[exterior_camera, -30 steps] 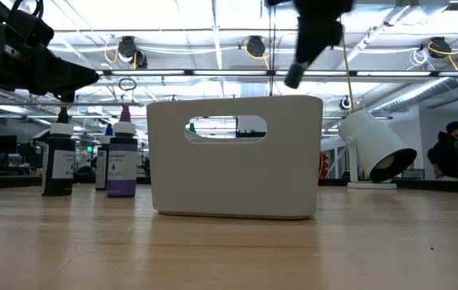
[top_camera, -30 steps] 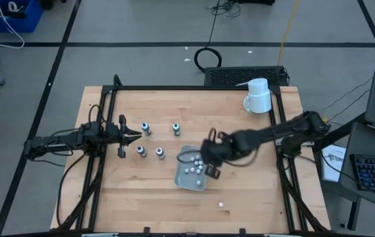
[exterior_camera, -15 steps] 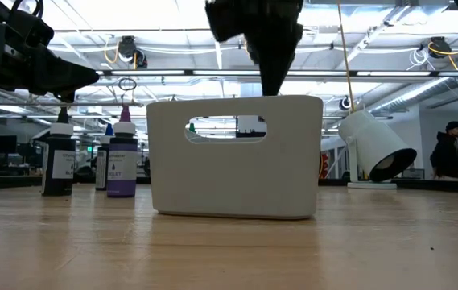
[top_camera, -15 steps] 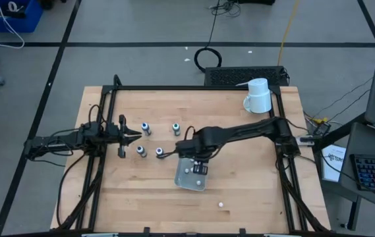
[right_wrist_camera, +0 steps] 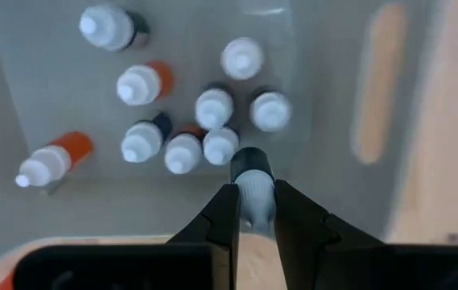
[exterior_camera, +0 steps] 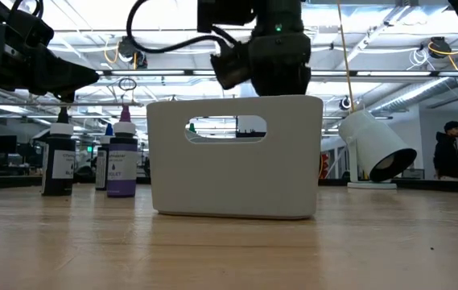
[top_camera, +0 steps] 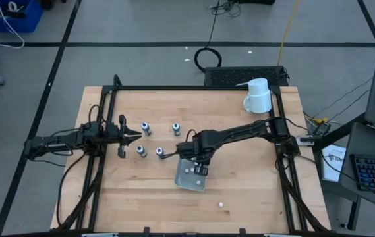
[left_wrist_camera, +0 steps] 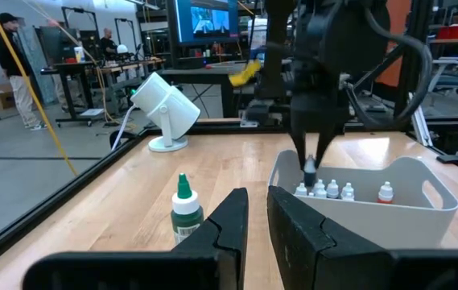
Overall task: Pick & Place food coloring
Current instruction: Put the small black food coloring bottle into the white bin
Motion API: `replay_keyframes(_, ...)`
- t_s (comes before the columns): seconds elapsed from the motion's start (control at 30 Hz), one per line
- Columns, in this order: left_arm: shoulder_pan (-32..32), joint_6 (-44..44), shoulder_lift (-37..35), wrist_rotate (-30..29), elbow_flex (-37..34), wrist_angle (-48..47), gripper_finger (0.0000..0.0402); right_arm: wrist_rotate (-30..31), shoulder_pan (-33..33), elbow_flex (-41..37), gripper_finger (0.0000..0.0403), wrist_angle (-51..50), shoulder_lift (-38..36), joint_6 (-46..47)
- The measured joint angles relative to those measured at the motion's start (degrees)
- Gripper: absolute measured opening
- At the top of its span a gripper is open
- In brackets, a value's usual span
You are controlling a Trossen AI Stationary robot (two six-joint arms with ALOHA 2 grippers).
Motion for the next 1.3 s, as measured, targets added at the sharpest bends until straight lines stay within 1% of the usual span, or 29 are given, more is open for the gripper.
replay_keyframes(0.13,-0.02,0.02,0.0,0.0,0.0,0.0,0.0058,-1.61,-0.22,-2.49,0.0045,2.64,-0.02,-0.2)
replay_keyframes(0.63,-0.01,0.02,0.0,0.02,0.0,0.0,0.0058,-2.46,-0.2,-7.03,0.0044,7.9,-0.02,-0.25)
replay_keyframes(0.93,0.0,0.02,0.0,0.02,-0.02,0.0,0.0058,-3.33,-0.2,-7.25,0.0044,8.93,-0.02,-0.37)
replay_keyframes(1.03,0.0,0.0,0.0,0.0,-0.02,0.0,0.0058,-4.75,-0.13,-7.25,0.0044,8.94,-0.02,-0.18)
replay_keyframes(1.3,-0.01,0.01,0.0,0.01,0.0,-0.01,0.0058,-4.76,0.32,-7.37,0.0044,9.18,-0.02,0.37)
